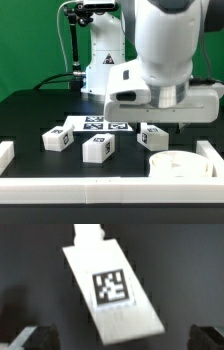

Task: Assemble stool

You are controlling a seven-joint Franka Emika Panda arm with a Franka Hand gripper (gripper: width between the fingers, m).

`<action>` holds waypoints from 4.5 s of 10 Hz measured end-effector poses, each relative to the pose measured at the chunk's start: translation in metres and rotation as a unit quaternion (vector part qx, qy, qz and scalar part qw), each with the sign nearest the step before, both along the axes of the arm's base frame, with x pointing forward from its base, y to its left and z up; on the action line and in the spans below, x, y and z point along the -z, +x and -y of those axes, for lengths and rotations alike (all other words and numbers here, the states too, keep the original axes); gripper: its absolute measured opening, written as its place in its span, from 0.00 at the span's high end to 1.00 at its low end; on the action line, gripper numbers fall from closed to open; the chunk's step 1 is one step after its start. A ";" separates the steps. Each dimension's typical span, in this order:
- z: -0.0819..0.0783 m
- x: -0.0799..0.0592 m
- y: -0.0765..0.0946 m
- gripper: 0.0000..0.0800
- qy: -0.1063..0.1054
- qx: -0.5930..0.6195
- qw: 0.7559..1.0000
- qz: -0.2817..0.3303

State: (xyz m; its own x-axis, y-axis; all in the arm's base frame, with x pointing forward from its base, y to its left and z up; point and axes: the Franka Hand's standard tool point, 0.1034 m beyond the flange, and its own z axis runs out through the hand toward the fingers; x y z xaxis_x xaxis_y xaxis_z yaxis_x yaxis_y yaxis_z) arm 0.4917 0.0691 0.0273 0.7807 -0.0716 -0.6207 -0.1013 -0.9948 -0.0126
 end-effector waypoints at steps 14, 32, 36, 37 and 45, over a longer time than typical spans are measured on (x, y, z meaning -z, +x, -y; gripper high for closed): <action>-0.002 0.024 -0.016 0.19 0.026 -0.029 0.987 -0.155; 0.006 -0.031 0.007 0.59 0.035 -0.024 0.991 -0.128; 0.003 -0.038 0.034 0.59 0.028 -0.018 0.999 -0.009; 0.003 -0.046 0.039 0.59 0.027 -0.017 0.999 0.022; -0.004 -0.070 0.076 0.59 0.013 -0.009 0.958 0.287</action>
Offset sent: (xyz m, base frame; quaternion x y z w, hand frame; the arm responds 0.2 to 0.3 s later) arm -0.0002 0.0034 0.0026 0.0090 -0.2017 -0.0019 0.9794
